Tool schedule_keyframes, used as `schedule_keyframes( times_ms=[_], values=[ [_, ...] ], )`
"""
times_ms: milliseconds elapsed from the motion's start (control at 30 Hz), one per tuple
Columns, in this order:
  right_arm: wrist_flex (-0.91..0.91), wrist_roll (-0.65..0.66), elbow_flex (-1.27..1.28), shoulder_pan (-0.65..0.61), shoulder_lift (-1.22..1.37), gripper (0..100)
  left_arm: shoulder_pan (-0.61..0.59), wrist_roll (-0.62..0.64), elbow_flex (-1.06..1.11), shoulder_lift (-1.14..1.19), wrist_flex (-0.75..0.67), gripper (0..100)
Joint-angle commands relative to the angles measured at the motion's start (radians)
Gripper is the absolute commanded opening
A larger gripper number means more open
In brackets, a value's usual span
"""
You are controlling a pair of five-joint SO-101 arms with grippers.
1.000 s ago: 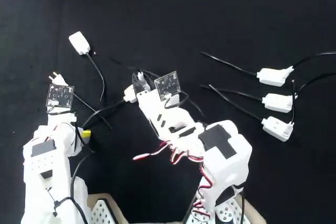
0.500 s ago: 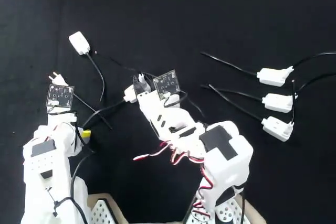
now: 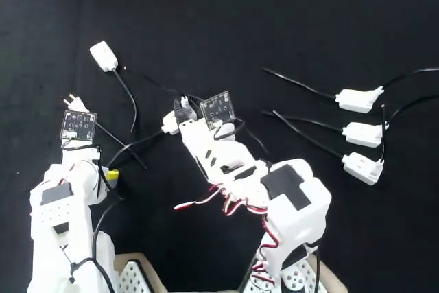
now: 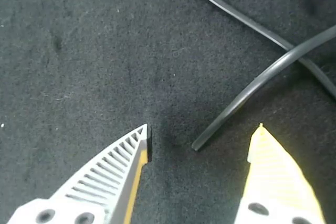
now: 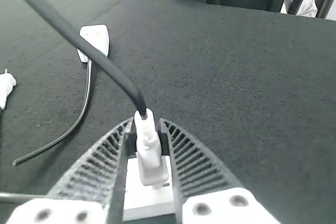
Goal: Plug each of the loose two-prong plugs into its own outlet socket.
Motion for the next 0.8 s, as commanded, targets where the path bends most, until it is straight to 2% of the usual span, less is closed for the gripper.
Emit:
schedule_keyframes(
  times_ms=[0, 567, 767],
  values=[
    [0.04, 0.012, -0.028, 0.021, -0.045, 1.2, -0.008, -0.005, -0.025, -0.017, 0.005, 30],
    [0.058, 0.043, -0.042, 0.035, -0.039, 1.2, -0.008, -0.005, -0.025, -0.017, 0.005, 30],
    [0.124, 0.041, -0.042, 0.034, -0.07, 1.5, -0.008, -0.005, -0.025, -0.017, 0.005, 30]
  ],
)
